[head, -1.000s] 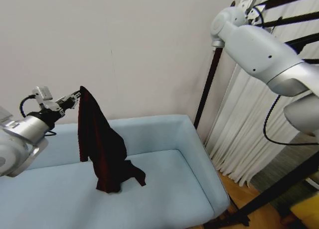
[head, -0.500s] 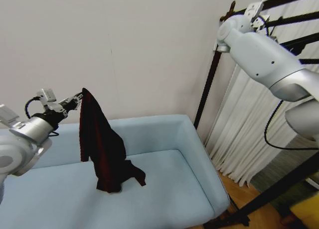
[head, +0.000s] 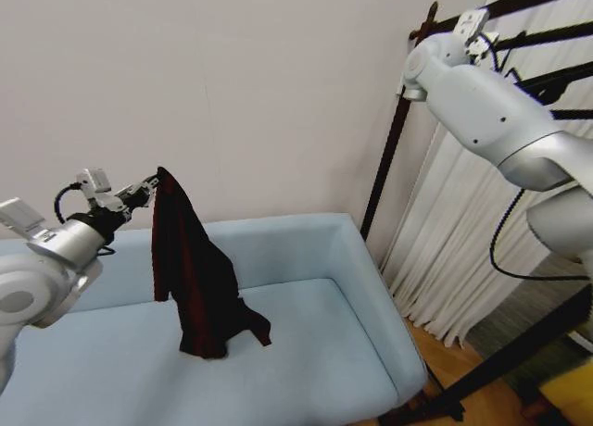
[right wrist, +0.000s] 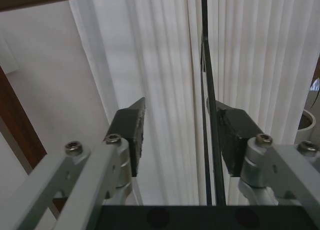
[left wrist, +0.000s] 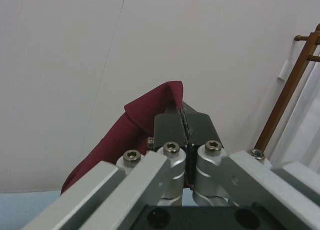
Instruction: Pick up the clothes from the sofa and hang them on the clothes hanger.
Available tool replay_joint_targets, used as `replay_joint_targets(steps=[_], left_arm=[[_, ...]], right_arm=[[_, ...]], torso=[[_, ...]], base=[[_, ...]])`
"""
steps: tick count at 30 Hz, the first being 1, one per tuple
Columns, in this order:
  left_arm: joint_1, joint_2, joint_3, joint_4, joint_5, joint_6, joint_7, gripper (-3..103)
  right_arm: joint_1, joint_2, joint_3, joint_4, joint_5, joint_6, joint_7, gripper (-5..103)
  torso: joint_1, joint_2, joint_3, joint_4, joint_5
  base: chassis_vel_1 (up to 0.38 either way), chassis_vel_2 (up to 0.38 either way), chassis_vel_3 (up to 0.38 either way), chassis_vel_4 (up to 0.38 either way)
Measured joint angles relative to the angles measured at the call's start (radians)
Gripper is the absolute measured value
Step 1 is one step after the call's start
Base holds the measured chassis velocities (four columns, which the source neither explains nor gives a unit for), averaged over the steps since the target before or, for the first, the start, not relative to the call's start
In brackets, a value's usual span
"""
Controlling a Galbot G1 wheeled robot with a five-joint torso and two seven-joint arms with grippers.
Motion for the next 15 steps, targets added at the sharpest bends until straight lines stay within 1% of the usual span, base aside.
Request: replay_joint_targets(steps=[1,3,4,7,8,10,11,12,15], left_arm=[[0.000,0.000,0.000,0.000,0.000,0.000,0.000,0],[-0.003,0.009,0.004,-0.002,0.000,-0.002,0.008,0],[-0.007,0.012,0.007,-0.002,0.000,-0.002,0.009,0],[-0.018,0.013,0.015,-0.002,0.000,-0.002,0.009,0],[-0.018,0.013,0.015,-0.002,0.000,-0.002,0.009,0],[-0.019,0.012,0.017,-0.004,0.000,-0.002,0.009,0],[-0.019,0.012,0.017,-0.005,0.000,-0.002,0.009,0],[-0.018,0.012,0.016,-0.005,-0.001,-0.002,0.009,0],[-0.017,0.013,0.013,-0.005,-0.001,-0.003,0.009,0]], right_arm=[[0.000,0.000,0.000,0.000,0.000,0.000,0.000,44],[-0.007,-0.008,0.000,0.012,-0.002,0.003,-0.001,33],[-0.010,-0.012,0.000,0.019,-0.003,0.005,-0.001,33],[-0.014,-0.018,0.000,0.030,-0.004,0.009,-0.001,16],[-0.014,-0.018,0.000,0.030,-0.004,0.009,-0.001,16],[-0.014,-0.021,-0.002,0.033,-0.010,0.010,-0.003,6],[-0.014,-0.023,-0.003,0.035,-0.014,0.010,-0.005,6],[-0.014,-0.025,-0.004,0.037,-0.019,0.012,-0.009,3],[-0.014,-0.031,-0.004,0.043,-0.036,0.019,-0.017,2]], torso=[[0.000,0.000,0.000,0.0000,0.0000],[0.000,0.000,0.000,0.0000,0.0001],[0.000,0.000,0.000,-0.0002,0.0002],[0.000,0.000,0.000,-0.0004,0.0002],[0.000,0.000,0.000,-0.0004,0.0002],[0.000,0.000,0.000,-0.0002,0.0001],[0.000,0.000,0.000,-0.0002,0.0000],[0.000,0.000,0.000,-0.0001,0.0001],[0.000,0.000,0.000,-0.0002,0.0001]], base=[[0.000,0.000,0.000,0.000],[0.000,0.000,0.000,0.000],[0.000,0.000,0.000,0.000],[0.000,0.000,0.000,0.000],[0.000,0.000,0.000,0.000],[0.000,0.000,0.000,0.000],[0.000,0.000,0.000,0.000],[0.000,0.000,0.000,0.000],[0.000,0.000,0.000,0.000]])
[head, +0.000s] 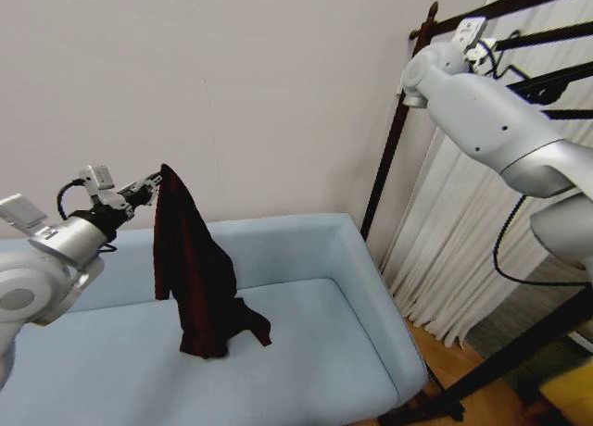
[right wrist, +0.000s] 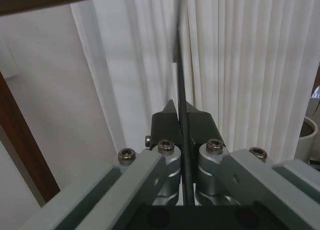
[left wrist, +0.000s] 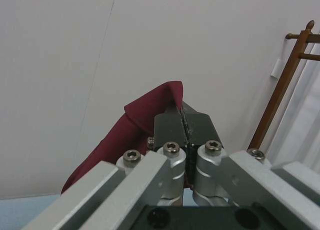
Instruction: Pick up the clothes from the sofa and hang them on the clothes hanger.
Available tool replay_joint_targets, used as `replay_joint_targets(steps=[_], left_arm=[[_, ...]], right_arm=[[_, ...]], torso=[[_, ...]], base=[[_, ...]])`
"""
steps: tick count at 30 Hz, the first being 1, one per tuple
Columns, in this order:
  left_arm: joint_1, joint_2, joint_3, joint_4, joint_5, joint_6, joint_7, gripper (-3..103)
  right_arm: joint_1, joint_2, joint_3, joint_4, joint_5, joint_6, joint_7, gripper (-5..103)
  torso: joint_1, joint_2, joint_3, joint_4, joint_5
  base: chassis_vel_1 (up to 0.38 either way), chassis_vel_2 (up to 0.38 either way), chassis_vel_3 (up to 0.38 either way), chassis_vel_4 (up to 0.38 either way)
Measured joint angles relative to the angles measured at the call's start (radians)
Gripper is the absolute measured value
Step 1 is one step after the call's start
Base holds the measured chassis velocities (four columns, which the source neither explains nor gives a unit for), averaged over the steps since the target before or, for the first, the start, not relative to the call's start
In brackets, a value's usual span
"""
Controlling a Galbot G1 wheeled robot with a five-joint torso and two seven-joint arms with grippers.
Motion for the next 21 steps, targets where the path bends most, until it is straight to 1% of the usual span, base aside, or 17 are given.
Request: replay_joint_targets(steps=[7,11,14,18,21], left_arm=[[0.004,0.000,-0.004,-0.003,0.000,0.000,0.000,0],[0.013,-0.002,-0.012,-0.007,0.001,0.000,0.000,0],[0.027,-0.003,-0.025,-0.011,0.002,0.000,-0.001,0],[0.038,-0.005,-0.033,-0.017,0.002,-0.001,-0.003,0],[0.040,-0.007,-0.035,-0.020,0.003,-0.001,-0.005,0]], right_arm=[[-0.005,-0.015,-0.008,0.045,-0.071,0.016,-0.031,2],[-0.013,-0.029,-0.008,0.100,-0.063,0.017,-0.022,2],[-0.032,-0.061,-0.007,0.193,-0.043,0.021,-0.007,2],[-0.047,-0.086,-0.008,0.260,-0.025,0.025,0.008,2],[-0.057,-0.096,-0.008,0.293,-0.018,0.027,0.015,2]], torso=[[0.000,0.000,0.000,0.0001,0.0000],[0.000,0.000,0.000,-0.0002,0.0002],[0.000,0.000,0.000,0.0001,0.0002],[0.000,0.000,0.000,0.0003,-0.0006],[0.000,0.000,0.000,0.0002,0.0000]], base=[[0.000,0.000,0.000,0.000],[0.000,0.000,0.000,0.000],[0.000,0.000,0.000,0.000],[0.000,0.000,0.000,0.000],[0.000,0.000,0.000,0.000]])
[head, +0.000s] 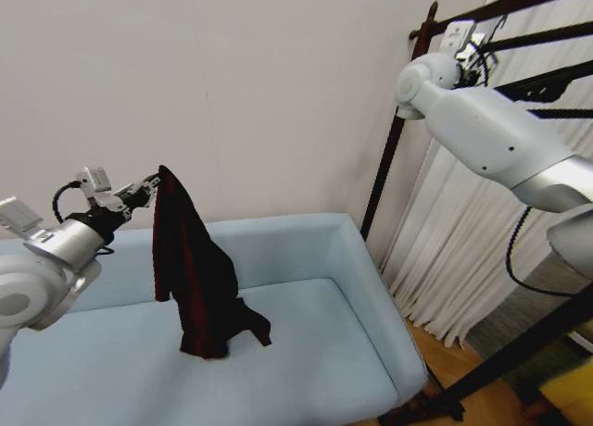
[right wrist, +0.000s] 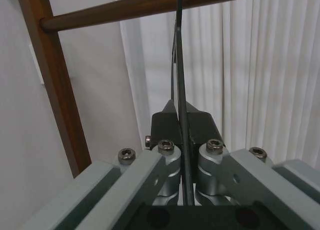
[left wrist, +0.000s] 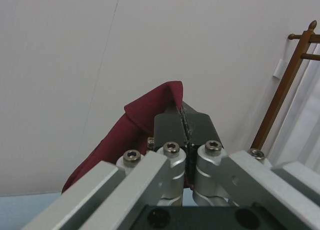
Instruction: Pick up the clothes from the sofa and hang them on the clothes hanger.
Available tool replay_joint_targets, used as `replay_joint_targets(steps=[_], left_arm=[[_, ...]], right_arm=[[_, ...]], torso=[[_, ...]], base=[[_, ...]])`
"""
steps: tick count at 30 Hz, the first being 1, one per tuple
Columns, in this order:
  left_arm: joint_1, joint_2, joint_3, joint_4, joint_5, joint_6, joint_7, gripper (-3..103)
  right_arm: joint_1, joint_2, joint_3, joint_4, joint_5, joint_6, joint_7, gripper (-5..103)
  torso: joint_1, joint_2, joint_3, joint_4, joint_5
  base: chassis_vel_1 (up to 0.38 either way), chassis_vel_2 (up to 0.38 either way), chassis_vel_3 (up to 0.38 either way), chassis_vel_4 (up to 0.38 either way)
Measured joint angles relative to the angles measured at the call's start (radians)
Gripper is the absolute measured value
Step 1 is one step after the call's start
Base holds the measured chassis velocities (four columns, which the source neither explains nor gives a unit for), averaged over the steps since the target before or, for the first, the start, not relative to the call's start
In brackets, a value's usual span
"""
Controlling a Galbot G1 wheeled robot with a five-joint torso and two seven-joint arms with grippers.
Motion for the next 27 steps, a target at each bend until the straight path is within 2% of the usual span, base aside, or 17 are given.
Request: replay_joint_targets(steps=[10,14,15,17,19,20,21,24,25,27], left_arm=[[0.005,-0.011,-0.001,-0.003,0.016,0.000,-0.008,0],[0.008,0.002,-0.008,0.004,0.018,0.001,-0.010,0],[0.008,0.015,-0.009,0.005,0.018,0.002,-0.021,0],[0.007,0.026,-0.008,0.006,0.019,0.003,-0.030,0],[0.001,0.060,-0.002,0.009,0.029,0.005,-0.040,0],[0.001,0.060,-0.002,0.009,0.029,0.005,-0.040,0],[-0.002,0.082,0.002,0.017,0.036,0.005,-0.045,0],[-0.004,0.139,0.006,0.034,0.037,0.006,-0.045,0],[-0.004,0.139,0.006,0.034,0.037,0.006,-0.045,0],[0.001,0.177,0.005,0.041,0.028,0.006,-0.047,0]], right_arm=[[-0.041,-0.035,0.002,0.174,0.054,0.003,0.023,2],[-0.081,-0.077,0.019,0.270,0.076,0.002,0.019,2],[-0.118,-0.112,0.042,0.343,0.082,0.000,0.006,2],[-0.150,-0.134,0.066,0.385,0.079,-0.001,-0.008,2],[-0.240,-0.189,0.140,0.499,0.080,-0.023,-0.075,2],[-0.240,-0.189,0.140,0.499,0.080,-0.023,-0.075,2],[-0.288,-0.220,0.177,0.560,0.082,-0.034,-0.140,2],[-0.395,-0.284,0.237,0.713,0.073,-0.043,-0.345,2],[-0.395,-0.284,0.237,0.713,0.073,-0.043,-0.345,2],[-0.470,-0.307,0.283,0.807,0.071,-0.044,-0.484,2]], torso=[[0.000,0.000,0.000,0.0002,-0.0004],[0.000,0.000,0.000,-0.0001,-0.0001],[0.000,0.000,0.000,-0.0002,-0.0001],[0.000,0.000,0.000,-0.0002,-0.0004],[0.000,0.000,0.000,0.0001,0.0004],[0.000,0.000,0.000,0.0001,0.0004],[0.000,0.000,0.000,-0.0006,0.0004],[0.000,0.000,0.000,-0.0006,0.0004],[0.000,0.000,0.000,-0.0006,0.0004],[0.000,0.000,0.000,-0.0004,0.0001]], base=[[0.000,0.000,0.000,0.000],[0.000,0.000,0.000,0.000],[0.000,0.000,0.000,0.000],[0.000,0.000,0.000,0.000],[0.000,0.000,0.000,0.000],[0.000,0.000,0.000,0.000],[0.000,0.000,0.000,0.000],[0.000,0.000,0.000,0.000],[0.000,0.000,0.000,0.000],[0.000,0.000,0.000,0.000]])
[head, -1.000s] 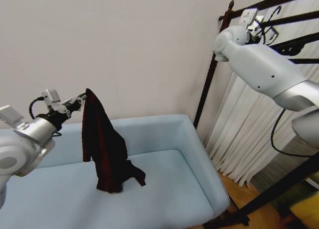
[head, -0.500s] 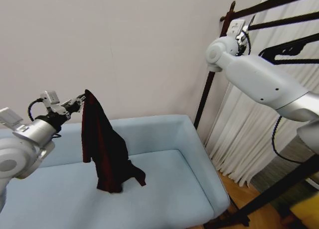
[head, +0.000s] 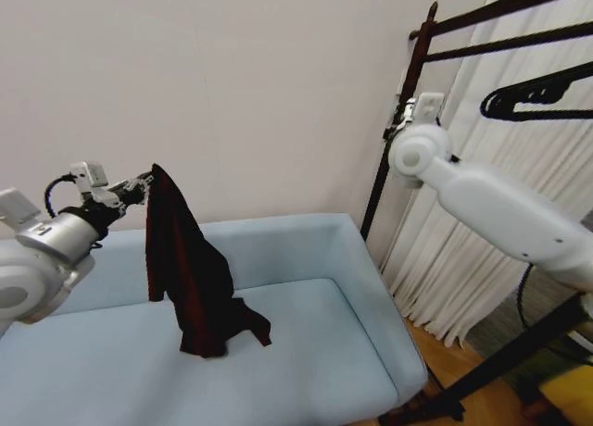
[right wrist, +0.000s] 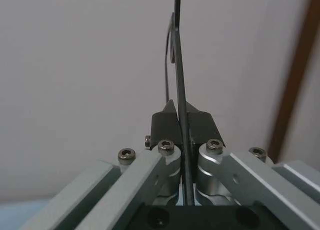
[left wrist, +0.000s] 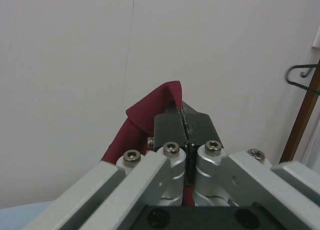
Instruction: Pick up the clothes from the sofa and hang them on the clothes hanger.
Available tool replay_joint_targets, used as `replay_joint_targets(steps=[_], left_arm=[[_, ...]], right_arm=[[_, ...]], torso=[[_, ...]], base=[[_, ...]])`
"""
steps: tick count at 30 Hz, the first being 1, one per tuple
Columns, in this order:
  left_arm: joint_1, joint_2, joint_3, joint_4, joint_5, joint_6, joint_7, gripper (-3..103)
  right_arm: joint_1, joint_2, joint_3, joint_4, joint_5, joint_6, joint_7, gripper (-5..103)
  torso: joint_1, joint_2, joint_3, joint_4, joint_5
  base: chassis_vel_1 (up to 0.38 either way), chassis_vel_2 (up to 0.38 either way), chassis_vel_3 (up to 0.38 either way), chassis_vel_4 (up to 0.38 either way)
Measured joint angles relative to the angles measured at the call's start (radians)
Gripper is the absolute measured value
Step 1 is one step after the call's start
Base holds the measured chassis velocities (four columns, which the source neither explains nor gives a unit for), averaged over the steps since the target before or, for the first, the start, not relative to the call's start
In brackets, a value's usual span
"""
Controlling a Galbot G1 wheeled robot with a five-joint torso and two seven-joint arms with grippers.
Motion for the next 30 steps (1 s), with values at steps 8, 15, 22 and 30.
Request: replay_joint_targets(steps=[8,15,22,30], left_arm=[[-0.003,0.098,-0.001,0.018,-0.051,0.006,-0.015,0],[-0.007,0.192,-0.025,0.092,-0.156,0.001,0.076,0],[-0.031,0.284,-0.025,0.184,-0.289,-0.012,0.293,0],[-0.020,0.318,-0.024,0.202,-0.296,-0.020,0.328,0]], right_arm=[[-0.245,0.002,0.169,0.225,0.091,0.011,-0.289,2],[-0.378,-0.042,0.198,0.403,0.106,-0.010,-0.354,2],[-0.414,-0.039,0.260,0.525,0.195,-0.011,-0.344,2],[-0.453,-0.102,0.419,0.574,0.253,-0.033,-0.332,2]], torso=[[0.000,0.000,0.000,0.0007,-0.0005],[0.000,0.000,0.000,0.0000,-0.0002],[0.000,0.000,0.000,0.0004,-0.0003],[0.000,0.000,0.000,0.0002,-0.0001]], base=[[0.000,0.000,0.000,0.000],[0.000,0.000,0.000,0.000],[0.000,0.000,0.000,0.000],[0.000,0.000,0.000,0.000]])
